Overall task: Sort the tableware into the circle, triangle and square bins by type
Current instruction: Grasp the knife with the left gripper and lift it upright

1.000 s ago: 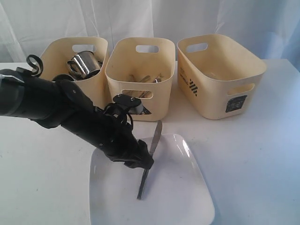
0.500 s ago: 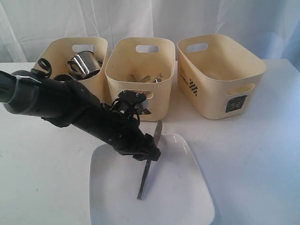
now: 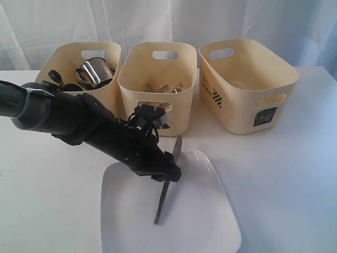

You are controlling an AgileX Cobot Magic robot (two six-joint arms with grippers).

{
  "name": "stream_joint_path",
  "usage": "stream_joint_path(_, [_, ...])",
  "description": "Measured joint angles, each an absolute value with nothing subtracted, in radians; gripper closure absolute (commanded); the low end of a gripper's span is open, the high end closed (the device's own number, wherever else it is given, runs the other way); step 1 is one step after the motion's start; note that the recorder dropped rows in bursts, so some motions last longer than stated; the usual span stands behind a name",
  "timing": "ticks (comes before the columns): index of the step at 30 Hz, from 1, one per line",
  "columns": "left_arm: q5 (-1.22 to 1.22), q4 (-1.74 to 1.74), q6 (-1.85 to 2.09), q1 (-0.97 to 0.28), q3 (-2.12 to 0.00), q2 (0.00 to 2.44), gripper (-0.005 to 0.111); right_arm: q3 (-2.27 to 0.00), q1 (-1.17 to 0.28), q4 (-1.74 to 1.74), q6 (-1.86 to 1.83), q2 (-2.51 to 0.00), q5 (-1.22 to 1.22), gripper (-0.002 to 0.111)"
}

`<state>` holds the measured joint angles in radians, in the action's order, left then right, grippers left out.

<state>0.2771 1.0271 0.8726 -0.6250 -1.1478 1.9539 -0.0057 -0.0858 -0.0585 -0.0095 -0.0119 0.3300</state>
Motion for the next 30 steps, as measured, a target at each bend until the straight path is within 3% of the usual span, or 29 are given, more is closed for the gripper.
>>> stream_joint_path(3, [0.277, 1.027, 0.873, -0.631, -1.148, 1.956, 0.058, -0.006, -0.086, -0.059, -0.009, -0.012, 0.330, 0.108])
stream_joint_path(11, [0.273, 1.047, 0.851, -0.677, -1.148, 1.965, 0.107, -0.006, -0.086, -0.059, -0.009, -0.012, 0.330, 0.108])
stream_joint_path(30, [0.240, 0.937, 0.851, -0.677, -1.146, 1.863, 0.107, -0.006, -0.086, -0.059, -0.009, -0.012, 0.330, 0.108])
